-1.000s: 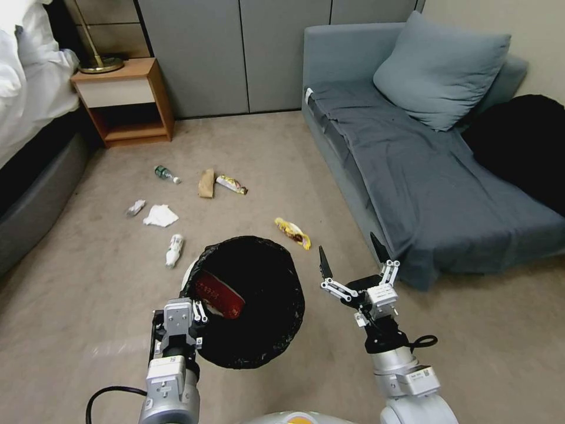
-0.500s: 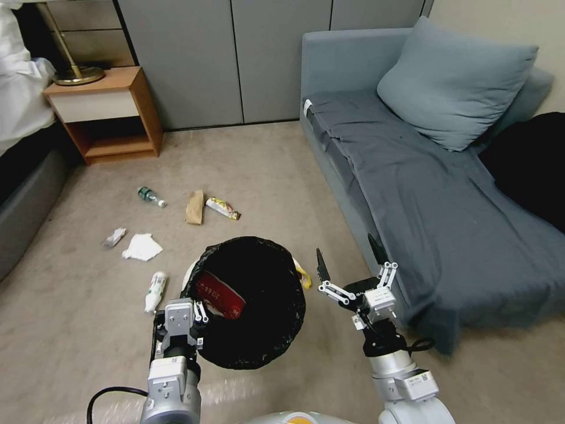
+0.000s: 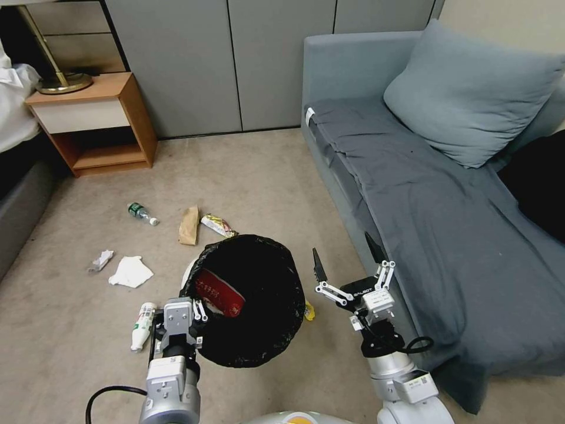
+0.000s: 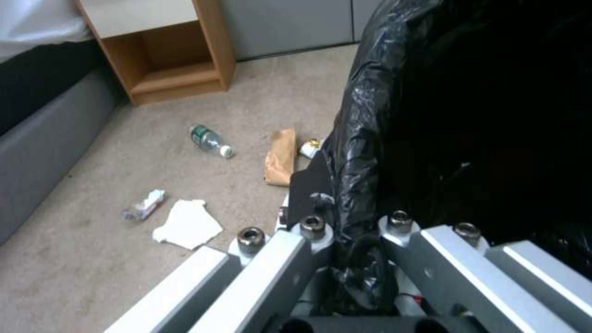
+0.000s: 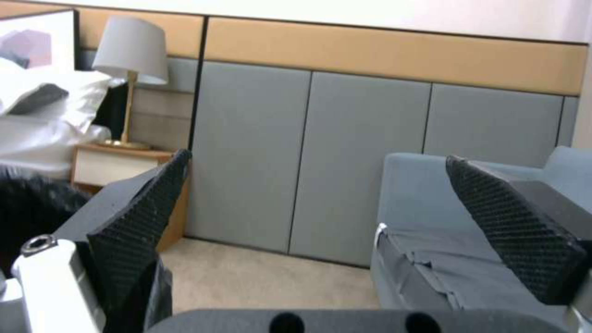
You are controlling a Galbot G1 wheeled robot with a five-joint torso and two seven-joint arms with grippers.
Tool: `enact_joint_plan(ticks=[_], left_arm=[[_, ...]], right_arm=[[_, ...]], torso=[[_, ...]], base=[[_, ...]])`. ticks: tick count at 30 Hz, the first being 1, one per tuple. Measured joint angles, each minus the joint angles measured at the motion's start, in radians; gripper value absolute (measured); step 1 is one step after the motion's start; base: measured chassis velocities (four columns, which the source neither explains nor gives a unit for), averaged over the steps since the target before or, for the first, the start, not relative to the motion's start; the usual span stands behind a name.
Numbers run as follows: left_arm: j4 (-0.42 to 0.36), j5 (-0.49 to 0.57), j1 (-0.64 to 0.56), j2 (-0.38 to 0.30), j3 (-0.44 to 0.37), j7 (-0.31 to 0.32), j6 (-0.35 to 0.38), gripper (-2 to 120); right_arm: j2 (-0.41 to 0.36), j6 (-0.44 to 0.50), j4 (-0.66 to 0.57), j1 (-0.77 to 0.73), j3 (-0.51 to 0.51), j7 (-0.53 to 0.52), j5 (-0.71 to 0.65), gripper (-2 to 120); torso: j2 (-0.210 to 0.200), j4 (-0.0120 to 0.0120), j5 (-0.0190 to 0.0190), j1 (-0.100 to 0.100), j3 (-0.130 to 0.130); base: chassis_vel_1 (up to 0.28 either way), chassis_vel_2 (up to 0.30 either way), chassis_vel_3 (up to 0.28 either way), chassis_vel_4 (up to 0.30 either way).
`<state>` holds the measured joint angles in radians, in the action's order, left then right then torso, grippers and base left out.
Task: Pick up the trash bin, then pick up the garbage from the floor and place it into the trash bin.
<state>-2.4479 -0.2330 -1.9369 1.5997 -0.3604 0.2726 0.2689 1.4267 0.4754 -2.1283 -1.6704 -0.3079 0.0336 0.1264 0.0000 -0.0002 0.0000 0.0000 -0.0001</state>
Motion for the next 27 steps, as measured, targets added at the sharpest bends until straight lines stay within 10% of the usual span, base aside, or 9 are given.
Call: enact_joint_plan(ticks=[27], left_arm=[[-0.039,0.013,-0.011,0.000,-0.052,-0.006,0.019,0]], right_arm=[[-0.114,-0.167,0.624,0.403,0.154,0.157,-0.072,100]], torso=[[0.000,0.0003,0.0000,0.000,0.000]], base=[[0.000,0.000,0.000,0.000]])
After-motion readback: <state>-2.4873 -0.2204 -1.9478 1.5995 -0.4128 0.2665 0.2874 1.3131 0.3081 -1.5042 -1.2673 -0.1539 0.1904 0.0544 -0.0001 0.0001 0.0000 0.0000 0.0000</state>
